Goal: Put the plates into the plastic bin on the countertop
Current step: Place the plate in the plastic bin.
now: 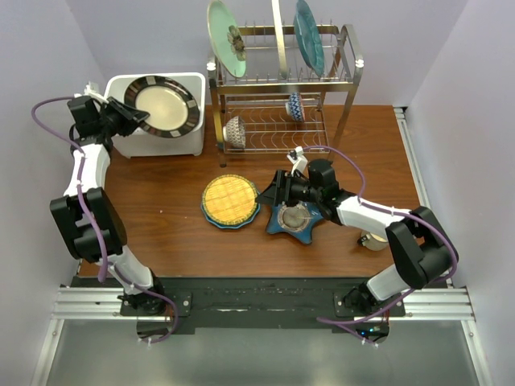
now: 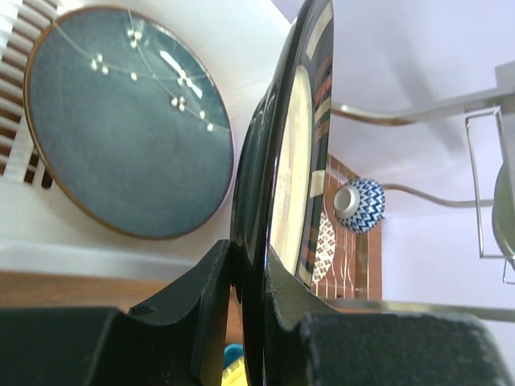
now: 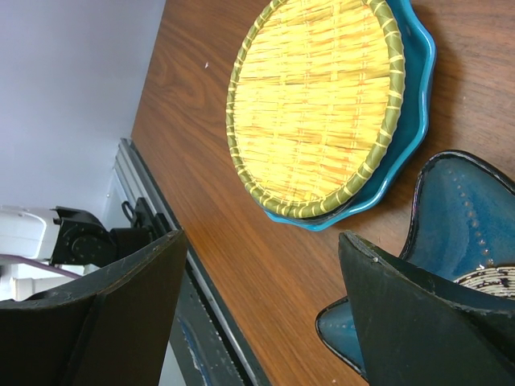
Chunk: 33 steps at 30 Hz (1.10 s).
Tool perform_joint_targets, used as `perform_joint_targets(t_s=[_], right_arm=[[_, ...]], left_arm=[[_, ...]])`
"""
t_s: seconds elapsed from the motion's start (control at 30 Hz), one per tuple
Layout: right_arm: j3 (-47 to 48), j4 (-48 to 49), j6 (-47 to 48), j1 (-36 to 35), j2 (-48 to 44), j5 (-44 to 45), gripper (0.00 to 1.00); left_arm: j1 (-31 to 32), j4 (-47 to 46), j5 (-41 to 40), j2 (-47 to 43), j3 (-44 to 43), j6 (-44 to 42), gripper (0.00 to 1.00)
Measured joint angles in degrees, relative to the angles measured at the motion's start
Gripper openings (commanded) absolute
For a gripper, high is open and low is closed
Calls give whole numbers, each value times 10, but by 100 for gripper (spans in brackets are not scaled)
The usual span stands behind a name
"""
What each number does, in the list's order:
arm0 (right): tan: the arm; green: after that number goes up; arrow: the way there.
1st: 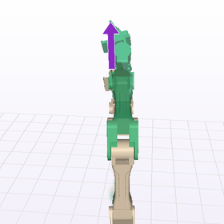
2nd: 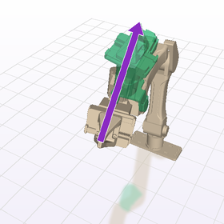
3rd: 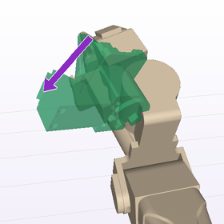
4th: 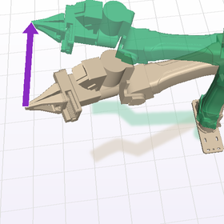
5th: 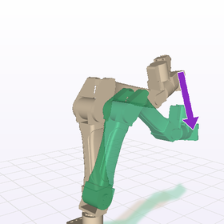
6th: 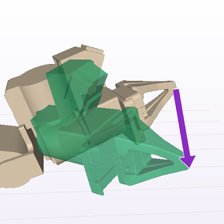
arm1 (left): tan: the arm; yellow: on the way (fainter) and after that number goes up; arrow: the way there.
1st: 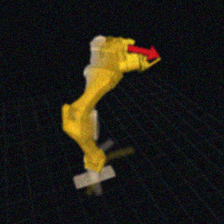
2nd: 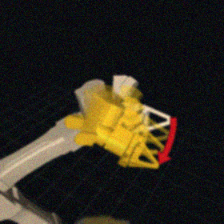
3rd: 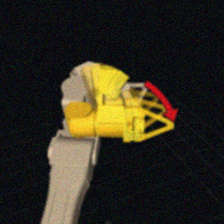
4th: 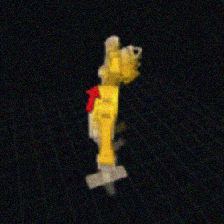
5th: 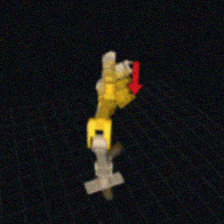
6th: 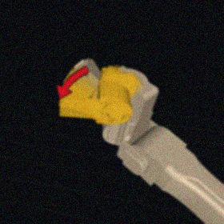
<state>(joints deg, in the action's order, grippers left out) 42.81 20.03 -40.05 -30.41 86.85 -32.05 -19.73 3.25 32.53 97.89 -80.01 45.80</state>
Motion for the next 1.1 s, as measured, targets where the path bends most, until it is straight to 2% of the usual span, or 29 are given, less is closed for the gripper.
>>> perform_joint_targets(t_s=[0.6,0.83,1.1], right_arm=[[0,0,0,0,0,1,80],[0,0,0,0,-3,10,80],[-1,0,0,0,-3,10,80]], left_arm=[[-3,-100,-23,113,-30,63,0],[-3,-71,-54,129,-70,41,0],[0,30,-82,197,-196,-7,0]])
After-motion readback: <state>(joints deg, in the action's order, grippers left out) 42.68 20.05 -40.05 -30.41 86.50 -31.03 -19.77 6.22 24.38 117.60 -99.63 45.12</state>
